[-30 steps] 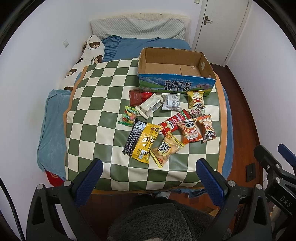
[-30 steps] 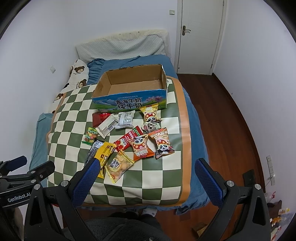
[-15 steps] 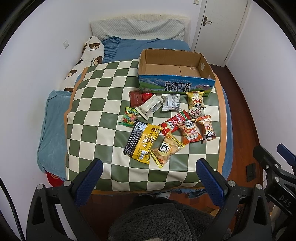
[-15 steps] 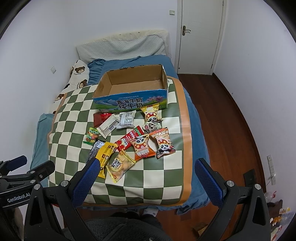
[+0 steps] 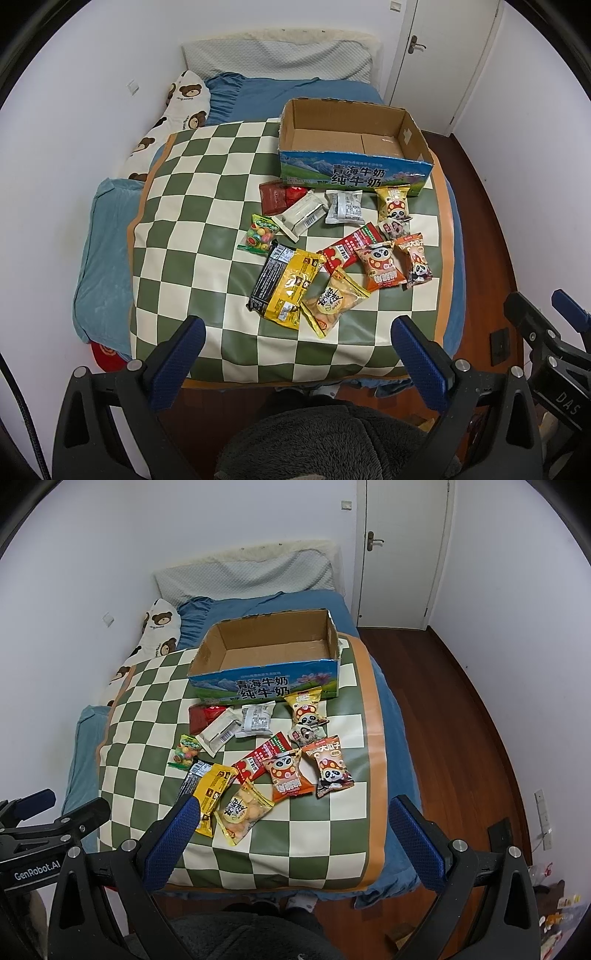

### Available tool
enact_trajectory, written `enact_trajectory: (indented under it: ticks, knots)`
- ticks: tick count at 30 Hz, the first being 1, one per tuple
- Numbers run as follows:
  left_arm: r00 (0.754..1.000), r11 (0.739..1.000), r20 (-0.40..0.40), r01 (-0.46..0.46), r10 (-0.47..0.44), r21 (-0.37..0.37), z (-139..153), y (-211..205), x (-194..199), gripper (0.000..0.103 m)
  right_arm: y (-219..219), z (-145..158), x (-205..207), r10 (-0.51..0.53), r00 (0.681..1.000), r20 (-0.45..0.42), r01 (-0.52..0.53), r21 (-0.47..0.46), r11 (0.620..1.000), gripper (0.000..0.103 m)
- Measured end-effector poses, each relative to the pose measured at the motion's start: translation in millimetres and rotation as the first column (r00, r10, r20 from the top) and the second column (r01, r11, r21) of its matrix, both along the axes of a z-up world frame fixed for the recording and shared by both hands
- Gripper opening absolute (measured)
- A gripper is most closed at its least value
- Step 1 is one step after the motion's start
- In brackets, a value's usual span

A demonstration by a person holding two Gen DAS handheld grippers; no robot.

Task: Organize snacks
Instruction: 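Grasp the black-and-yellow bag with left tool while right tool grasps the cream-bun bag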

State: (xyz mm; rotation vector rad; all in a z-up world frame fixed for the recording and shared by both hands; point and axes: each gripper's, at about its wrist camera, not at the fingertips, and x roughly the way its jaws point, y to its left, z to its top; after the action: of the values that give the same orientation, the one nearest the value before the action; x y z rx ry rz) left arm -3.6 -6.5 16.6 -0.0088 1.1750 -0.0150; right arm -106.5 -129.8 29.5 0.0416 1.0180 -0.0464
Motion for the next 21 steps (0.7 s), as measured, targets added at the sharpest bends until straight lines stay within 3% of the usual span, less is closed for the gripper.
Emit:
enact_trajectory:
  ticks: [8, 12, 16, 19, 21]
  knots:
    - [1.000, 1.000, 0.004, -0.011, 0.011, 0.004, -7.1, 9.5, 17.7, 0.103, -0.3, -14.9, 13.1, -0.001, 1.000, -0.019, 0.002, 0.028, 1.000, 0.103]
    - [1.000, 0.996, 0.018, -0.010, 0.009, 0.092, -42.9, 21.4, 44.3, 0.103, 1.3, -51.8, 32.8, 0.004, 0.998, -0.066, 0.001, 0.070, 0.998, 0.103]
    - [0.998, 0.977, -0.058, 0.042, -0.031, 0.211, -101.3, 29.3, 74.3, 0.103, 9.4, -109.9, 58.3, 0.024, 0.990, -0.142, -0.013, 0.079, 0.997, 0.103]
    - [0.988, 0.957, -0.128, 0.115, -0.083, 0.267, -150.6, 31.7, 93.5, 0.103, 13.3, -158.0, 75.9, 0.023, 0.975, -0.220, -0.003, 0.090, 0.996, 0.103]
    - [0.977, 0.952, -0.177, 0.160, -0.116, 0.262, -179.5, 31.5, 104.3, 0.103, 15.1, -191.0, 85.6, 0.016, 0.962, -0.273, 0.017, 0.118, 0.993, 0.103]
